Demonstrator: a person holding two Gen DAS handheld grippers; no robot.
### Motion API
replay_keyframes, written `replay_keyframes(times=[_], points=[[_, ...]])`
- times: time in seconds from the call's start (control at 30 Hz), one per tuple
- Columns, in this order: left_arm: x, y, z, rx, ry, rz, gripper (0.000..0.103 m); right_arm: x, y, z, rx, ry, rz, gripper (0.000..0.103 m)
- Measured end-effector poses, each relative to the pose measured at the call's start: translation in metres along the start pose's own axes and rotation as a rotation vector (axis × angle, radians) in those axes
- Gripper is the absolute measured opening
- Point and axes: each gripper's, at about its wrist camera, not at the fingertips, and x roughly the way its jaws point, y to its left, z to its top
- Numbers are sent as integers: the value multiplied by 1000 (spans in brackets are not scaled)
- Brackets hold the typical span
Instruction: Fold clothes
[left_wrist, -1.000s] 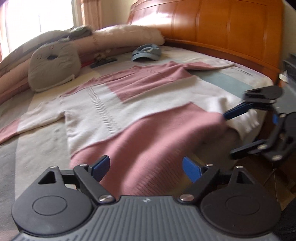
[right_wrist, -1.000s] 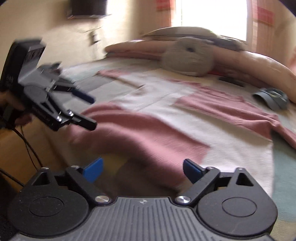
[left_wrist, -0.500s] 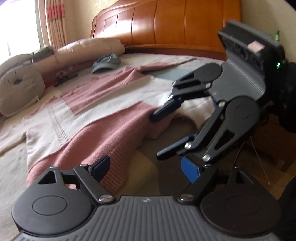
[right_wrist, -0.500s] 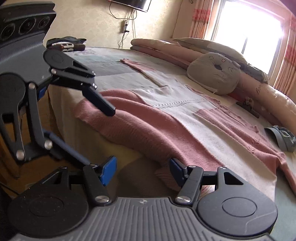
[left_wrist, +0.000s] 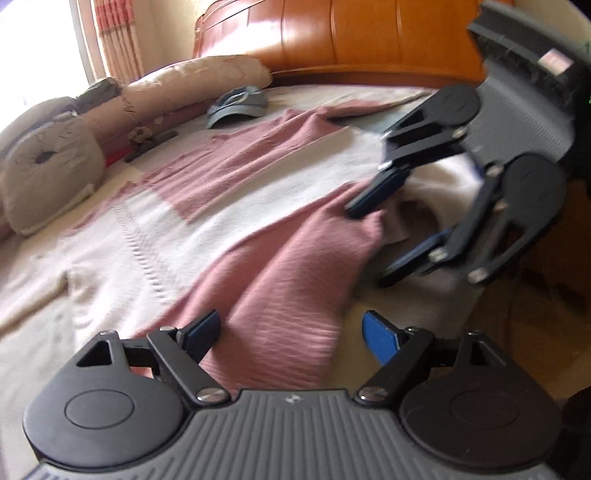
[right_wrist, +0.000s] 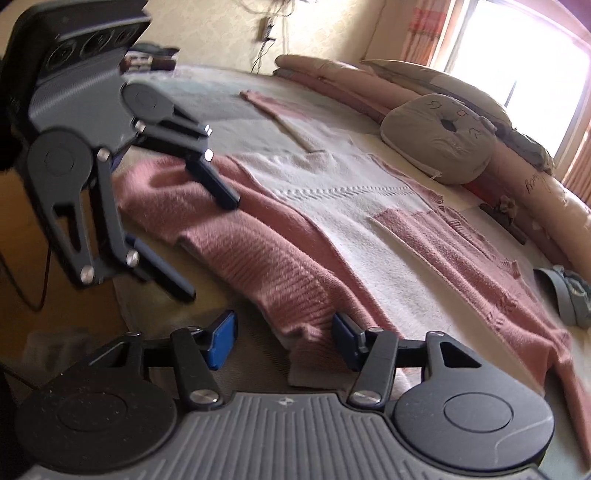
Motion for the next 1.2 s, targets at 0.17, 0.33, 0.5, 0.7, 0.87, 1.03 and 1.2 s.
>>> replay_keyframes(times=[0.17, 0.33, 0.5, 0.7, 0.87, 1.03, 1.2], points=[[-2, 9, 0, -3, 10, 21, 65, -1, -4, -1, -40, 18, -31, 40], [-18, 7, -2, 25, 5, 30, 53, -11, -7, 4, -9, -2, -64, 16], [-34, 4, -3, 54, -1, 38, 32, -38, -14, 11, 85, -38, -2, 15], [-78, 5, -8, -22, -38, -69, 23, -67, -7, 15, 155, -35, 87, 14], [-113, 2, -26, -64, -63, -139, 32, -88, 9, 1, 199, 47, 197, 17], [-109, 22, -45, -216, -43, -40, 35, -109, 27, -15, 198, 55, 50, 33], [-105, 42, -65, -377, -23, 50, 49, -110, 19, -47, 284, 81, -156, 49]])
